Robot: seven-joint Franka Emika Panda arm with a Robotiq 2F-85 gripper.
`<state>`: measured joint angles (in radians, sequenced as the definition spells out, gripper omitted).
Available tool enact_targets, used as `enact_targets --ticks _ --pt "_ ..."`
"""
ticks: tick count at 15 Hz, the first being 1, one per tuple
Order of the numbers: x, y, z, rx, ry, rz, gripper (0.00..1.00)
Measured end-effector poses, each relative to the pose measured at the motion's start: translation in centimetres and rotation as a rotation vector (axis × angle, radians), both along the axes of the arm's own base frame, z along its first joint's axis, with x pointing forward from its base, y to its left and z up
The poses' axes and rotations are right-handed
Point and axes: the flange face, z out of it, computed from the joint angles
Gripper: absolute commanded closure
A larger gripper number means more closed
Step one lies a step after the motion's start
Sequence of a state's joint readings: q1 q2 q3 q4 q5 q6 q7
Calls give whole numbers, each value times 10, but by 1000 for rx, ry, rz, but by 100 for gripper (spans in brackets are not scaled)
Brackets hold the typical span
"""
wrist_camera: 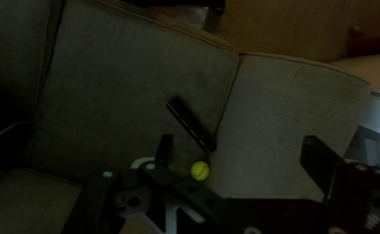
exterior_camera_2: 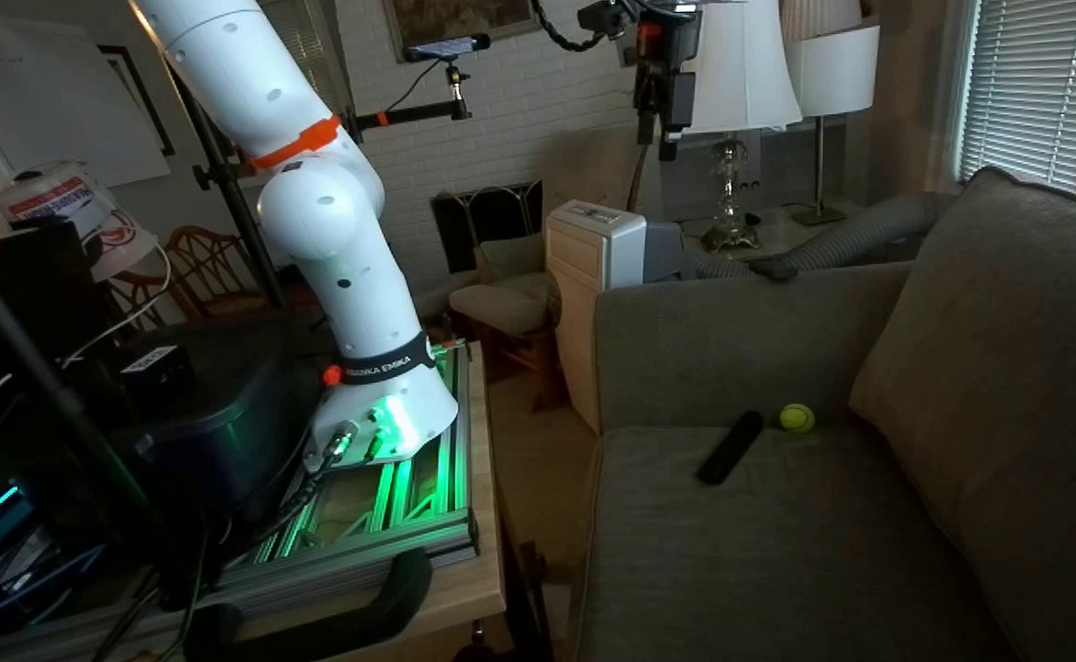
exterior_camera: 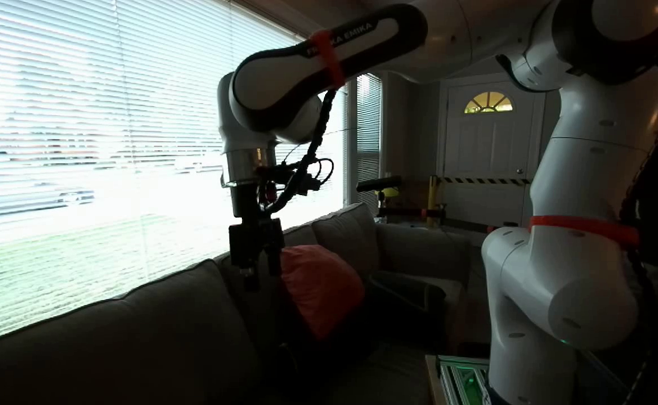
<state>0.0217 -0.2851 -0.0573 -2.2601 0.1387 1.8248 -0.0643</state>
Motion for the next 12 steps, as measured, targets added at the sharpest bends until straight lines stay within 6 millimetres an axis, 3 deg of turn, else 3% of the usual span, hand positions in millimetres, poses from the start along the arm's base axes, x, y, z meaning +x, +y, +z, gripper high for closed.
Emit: enact_targets --ticks 5,9,12 --pt "12 -21 -14 16 -151 187 0" --pt "27 -49 -56 44 -274 372 0" --pt "43 -53 -95 86 -357 495 0"
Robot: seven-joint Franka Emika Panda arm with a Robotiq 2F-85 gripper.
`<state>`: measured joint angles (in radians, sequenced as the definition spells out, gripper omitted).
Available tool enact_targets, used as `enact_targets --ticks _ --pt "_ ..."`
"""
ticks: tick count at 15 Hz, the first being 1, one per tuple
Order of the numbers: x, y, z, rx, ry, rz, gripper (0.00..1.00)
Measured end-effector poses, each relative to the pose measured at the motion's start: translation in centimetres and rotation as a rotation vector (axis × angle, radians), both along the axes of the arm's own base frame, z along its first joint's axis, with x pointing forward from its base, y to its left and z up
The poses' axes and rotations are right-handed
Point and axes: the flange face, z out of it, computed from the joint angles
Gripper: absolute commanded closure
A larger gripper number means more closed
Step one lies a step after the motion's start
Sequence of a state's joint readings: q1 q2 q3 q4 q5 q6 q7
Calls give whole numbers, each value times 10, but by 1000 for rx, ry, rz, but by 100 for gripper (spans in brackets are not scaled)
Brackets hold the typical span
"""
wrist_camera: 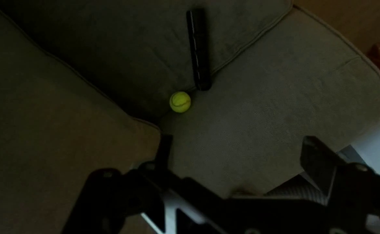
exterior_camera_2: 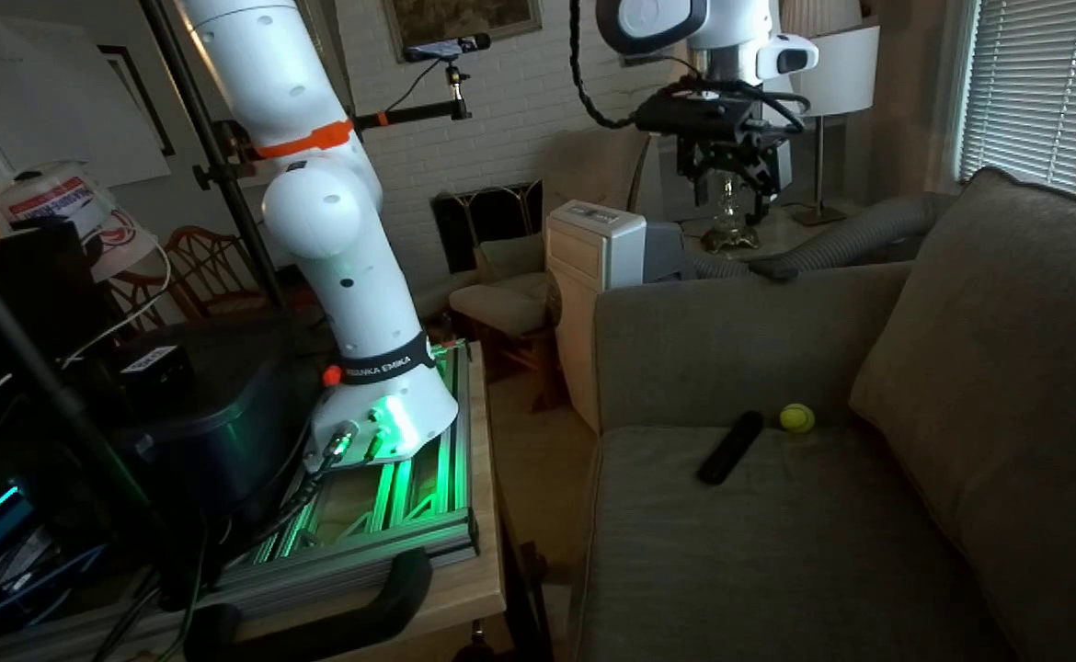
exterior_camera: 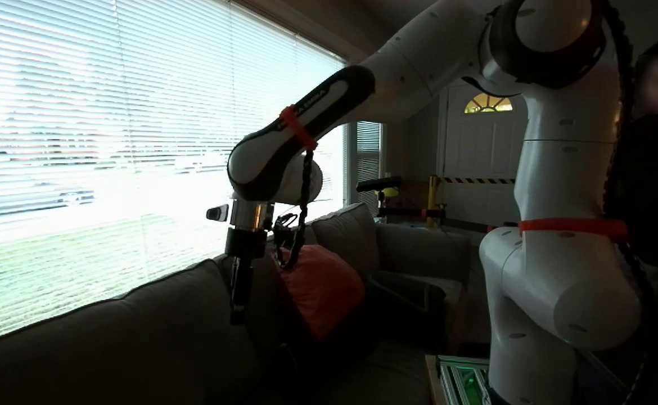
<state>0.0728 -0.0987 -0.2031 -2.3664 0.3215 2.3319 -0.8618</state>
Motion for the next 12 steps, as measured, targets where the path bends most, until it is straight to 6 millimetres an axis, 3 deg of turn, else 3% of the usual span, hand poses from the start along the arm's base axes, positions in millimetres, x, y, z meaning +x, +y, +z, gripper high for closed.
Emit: enact_targets --ticks 5,9,11,12 --pt "23 26 -79 31 -46 249 0" --pt "41 25 -153 -59 -67 385 0" --pt "49 25 -177 -89 -72 395 0" --pt "49 25 -180 -84 -68 396 0"
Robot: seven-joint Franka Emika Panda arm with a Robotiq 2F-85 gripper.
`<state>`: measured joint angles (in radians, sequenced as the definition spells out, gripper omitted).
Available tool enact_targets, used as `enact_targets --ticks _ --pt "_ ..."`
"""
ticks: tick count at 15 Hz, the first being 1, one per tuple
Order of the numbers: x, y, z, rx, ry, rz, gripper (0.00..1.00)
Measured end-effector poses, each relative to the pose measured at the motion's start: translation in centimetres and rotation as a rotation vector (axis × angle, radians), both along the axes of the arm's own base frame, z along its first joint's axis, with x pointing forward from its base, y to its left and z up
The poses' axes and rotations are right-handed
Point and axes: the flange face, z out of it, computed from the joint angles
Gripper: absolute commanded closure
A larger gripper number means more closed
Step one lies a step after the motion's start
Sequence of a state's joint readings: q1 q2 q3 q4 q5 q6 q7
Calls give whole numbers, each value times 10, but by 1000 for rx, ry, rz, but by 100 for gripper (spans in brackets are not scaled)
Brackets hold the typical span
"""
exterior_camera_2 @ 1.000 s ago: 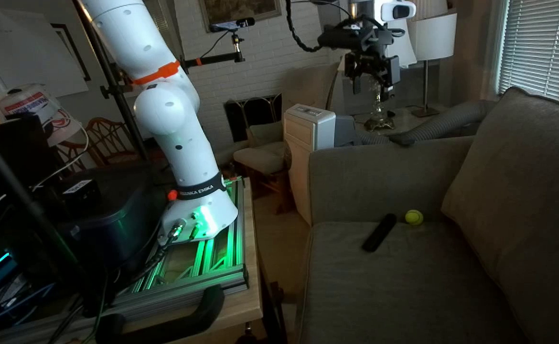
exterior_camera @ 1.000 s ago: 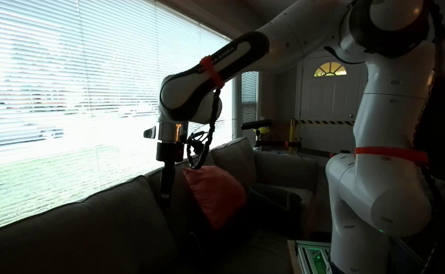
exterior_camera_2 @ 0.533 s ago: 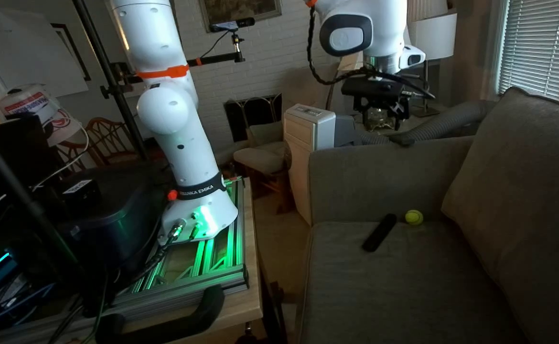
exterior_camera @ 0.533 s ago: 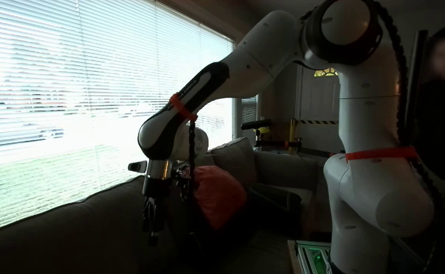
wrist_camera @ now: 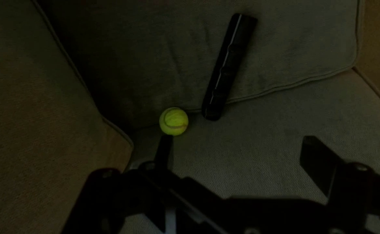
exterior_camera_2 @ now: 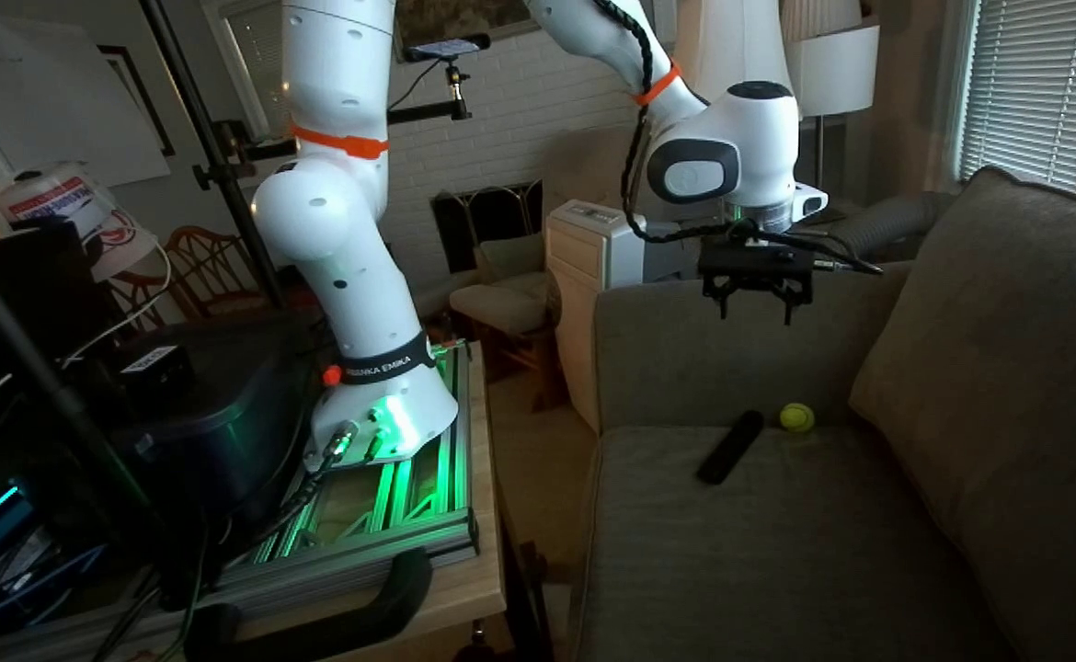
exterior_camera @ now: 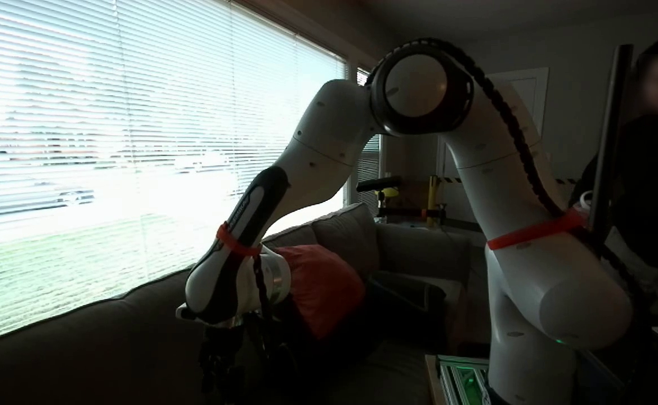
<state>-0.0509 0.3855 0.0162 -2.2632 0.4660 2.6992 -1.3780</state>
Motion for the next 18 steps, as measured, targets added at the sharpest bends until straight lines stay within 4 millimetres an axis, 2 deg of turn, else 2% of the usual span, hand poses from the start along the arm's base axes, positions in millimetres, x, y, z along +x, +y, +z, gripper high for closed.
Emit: enact_targets --ticks 5,11,14,18 --pt "3 -1 13 1 -22 -1 0" --pt "7 5 10 44 -93 3 0" --pt "16 11 -21 78 -189 45 0" --pt "36 11 -89 139 -242 166 0"
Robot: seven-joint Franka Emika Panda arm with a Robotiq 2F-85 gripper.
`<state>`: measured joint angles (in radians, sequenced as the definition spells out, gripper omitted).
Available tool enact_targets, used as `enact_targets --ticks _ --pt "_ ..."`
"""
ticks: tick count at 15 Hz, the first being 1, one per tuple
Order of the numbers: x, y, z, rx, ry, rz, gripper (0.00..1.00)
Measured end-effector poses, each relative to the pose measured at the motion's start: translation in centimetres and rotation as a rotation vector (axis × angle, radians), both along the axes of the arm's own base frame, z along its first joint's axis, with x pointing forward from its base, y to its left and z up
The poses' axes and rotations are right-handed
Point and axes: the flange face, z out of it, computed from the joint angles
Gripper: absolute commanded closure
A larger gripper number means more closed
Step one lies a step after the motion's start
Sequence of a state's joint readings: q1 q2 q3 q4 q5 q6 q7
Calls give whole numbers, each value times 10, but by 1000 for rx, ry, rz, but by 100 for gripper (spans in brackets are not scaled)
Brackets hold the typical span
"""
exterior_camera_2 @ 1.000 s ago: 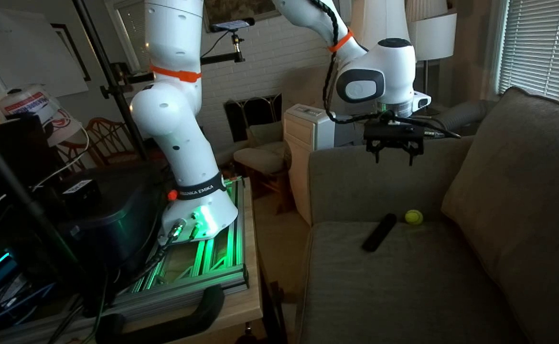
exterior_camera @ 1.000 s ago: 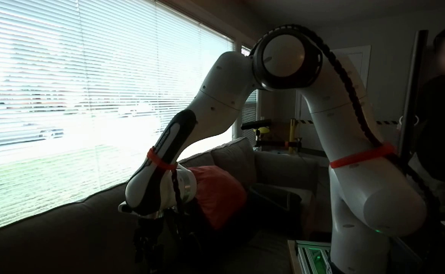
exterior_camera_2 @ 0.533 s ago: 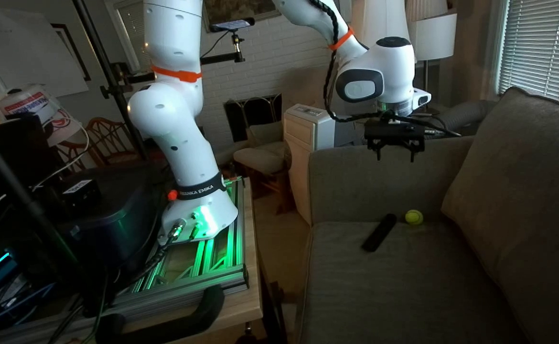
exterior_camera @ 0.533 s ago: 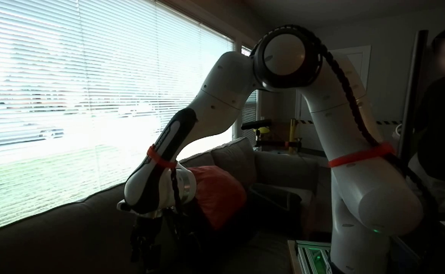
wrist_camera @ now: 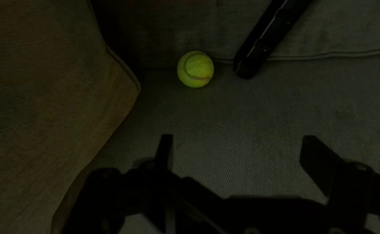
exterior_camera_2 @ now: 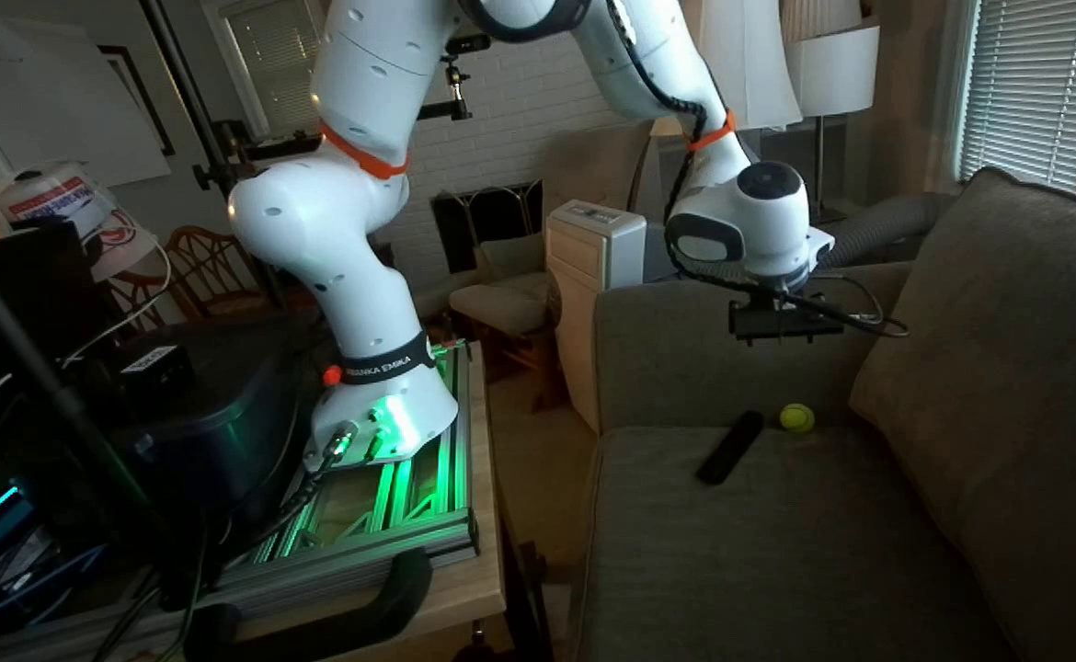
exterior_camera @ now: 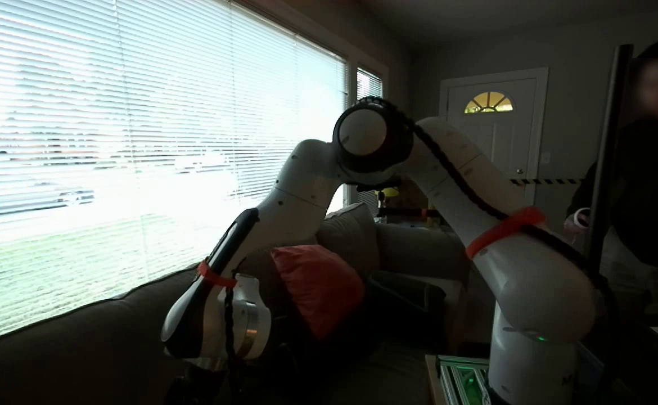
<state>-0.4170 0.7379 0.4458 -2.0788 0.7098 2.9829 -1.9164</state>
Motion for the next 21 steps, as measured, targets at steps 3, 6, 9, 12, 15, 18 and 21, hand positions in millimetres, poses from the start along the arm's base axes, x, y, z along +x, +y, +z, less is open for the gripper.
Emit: enact_targets --ticks 3,6,9,12,15,18,21 --pt "14 1 -56 23 -25 102 0" --pt "32 11 -109 22 -46 191 0" --pt "51 27 -148 5 -72 225 0" --pt "68 50 -170 -25 -109 205 0" --pt "81 72 -178 -74 -153 157 0" --pt "85 85 -179 -86 -158 140 0" --pt "87 80 -177 -92 -163 142 0"
